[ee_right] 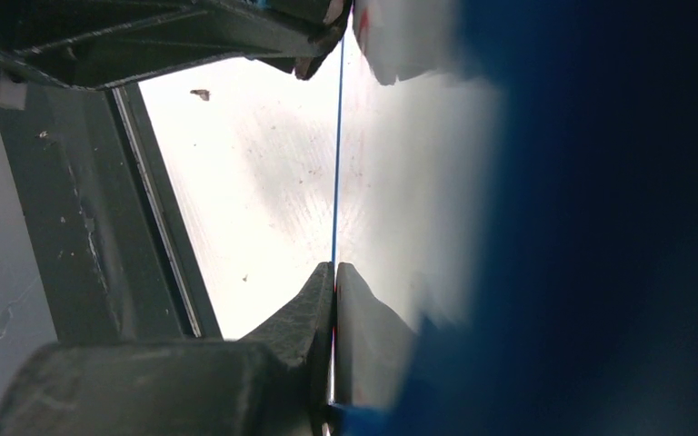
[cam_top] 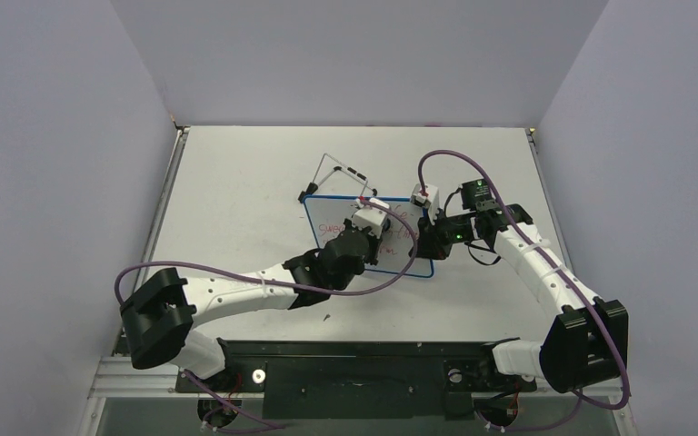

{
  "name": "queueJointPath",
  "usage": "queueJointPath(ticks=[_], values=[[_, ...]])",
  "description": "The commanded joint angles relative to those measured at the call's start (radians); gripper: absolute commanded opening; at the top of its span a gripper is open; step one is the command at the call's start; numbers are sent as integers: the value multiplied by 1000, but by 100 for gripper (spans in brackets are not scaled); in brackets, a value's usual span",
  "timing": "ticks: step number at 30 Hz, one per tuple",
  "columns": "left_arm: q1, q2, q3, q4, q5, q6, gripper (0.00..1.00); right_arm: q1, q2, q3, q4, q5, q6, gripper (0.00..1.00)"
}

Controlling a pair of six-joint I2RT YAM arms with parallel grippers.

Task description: Erase the whiteboard

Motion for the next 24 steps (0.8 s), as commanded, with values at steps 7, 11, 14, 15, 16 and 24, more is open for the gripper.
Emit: queueJointPath(ticks=[7,11,14,15,16,24], values=[[18,24,175,56,9,47,0,26,0,16,-89,-30,-69,0],[9,34,199,40,12,54,0,28,2,16,-90,-31,-70,0],[9,48,199,21,8,53,0,28,-1,15,-90,-30,-70,0],[9,54,185,12,4,48,0,26,-1,16,-92,-31,-71,0],[9,55,176,7,-6,43,0,27,-1,16,-91,-31,-72,0],[-25,26,25,9,-33,-34,0,28,-1,18,-95,-33,-75,0]])
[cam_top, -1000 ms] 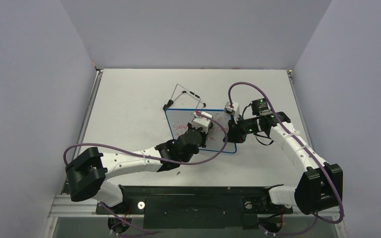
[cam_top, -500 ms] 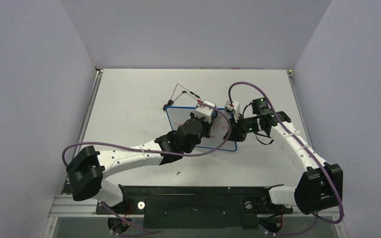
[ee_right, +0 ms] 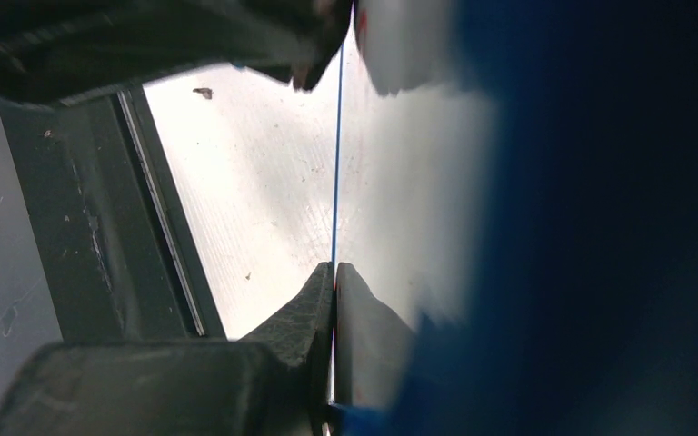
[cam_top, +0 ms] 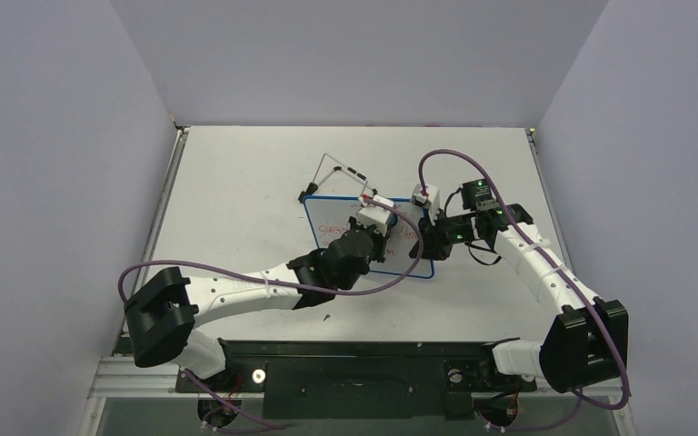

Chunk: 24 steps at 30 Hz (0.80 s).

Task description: Erase the whiteboard

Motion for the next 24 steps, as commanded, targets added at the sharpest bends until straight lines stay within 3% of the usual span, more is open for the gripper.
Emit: queueJointPath(ticks=[1,14,24], values=[[-20,2,-59,-8,-20,-43,0,32,-1,15,-92,-37,-76,0],[-7,-13,32,3,17,12,0,33,-6,15,-92,-37,-78,0],[-4,-18,-65,46,72,-52,0,33,-8,16,-98,-38,-83,0]])
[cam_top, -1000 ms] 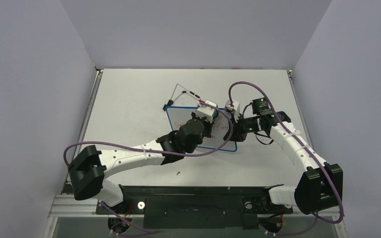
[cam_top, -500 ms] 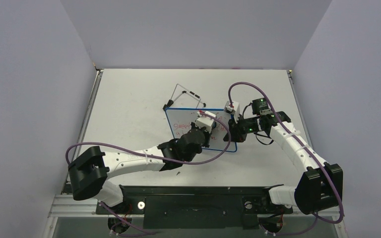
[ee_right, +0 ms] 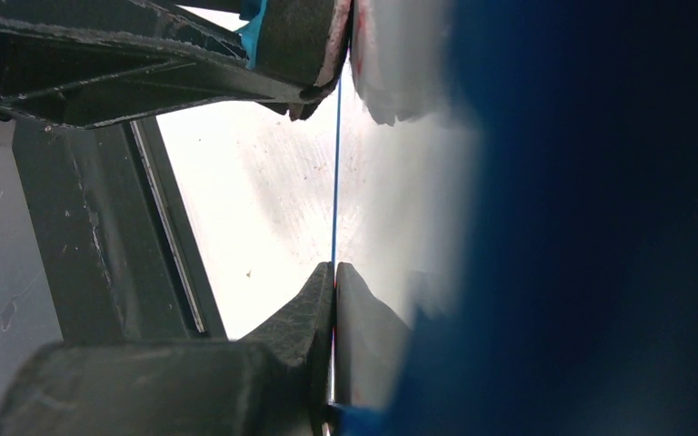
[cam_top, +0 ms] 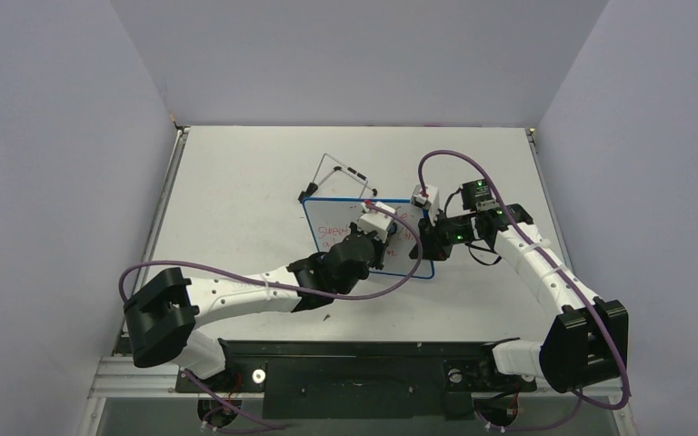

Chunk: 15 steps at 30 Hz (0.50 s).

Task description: Erase the whiteboard

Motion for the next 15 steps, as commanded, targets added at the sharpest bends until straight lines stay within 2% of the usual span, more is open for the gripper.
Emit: queueJointPath(ticks=[1,8,15], values=[[14,-16,-36,92,43,-48,0,31,-7,17,-86,-31,-66,0],[13,-26,-45,96,46,-41,0,31,-2,16,-88,-31,-68,0],[12,-26,61,75,47,36,0,31,-2,16,-87,-30,-68,0]])
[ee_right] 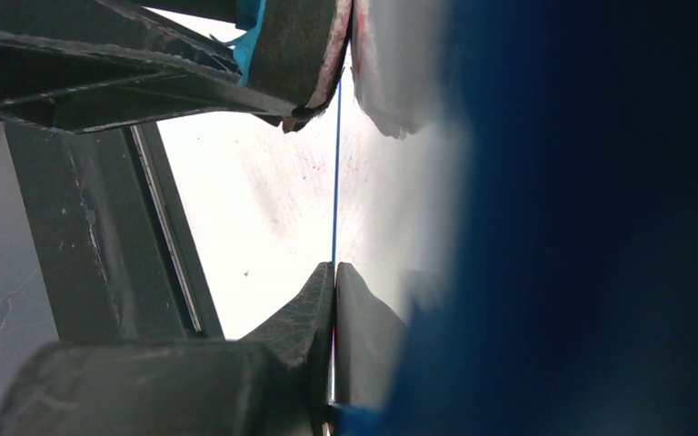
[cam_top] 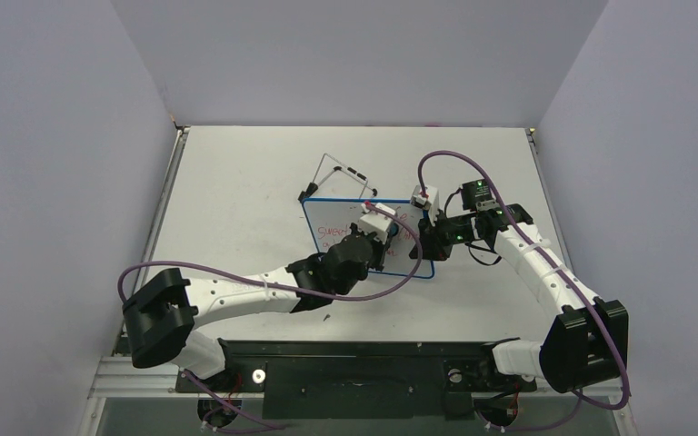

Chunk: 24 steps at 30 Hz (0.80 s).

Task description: Erase the whiteboard

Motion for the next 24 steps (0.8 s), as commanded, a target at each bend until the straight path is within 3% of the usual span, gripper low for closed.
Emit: queueJointPath(ticks=[1,16,24], values=[[11,-16,99,33,25,50,0,32,-2,16,-87,-30,-56,0],[7,-10,-1,59,64,-36,0,31,-1,17,-90,-30,-58,0],[4,-24,27,61,65,-27,0,32,0,16,-90,-30,-58,0]])
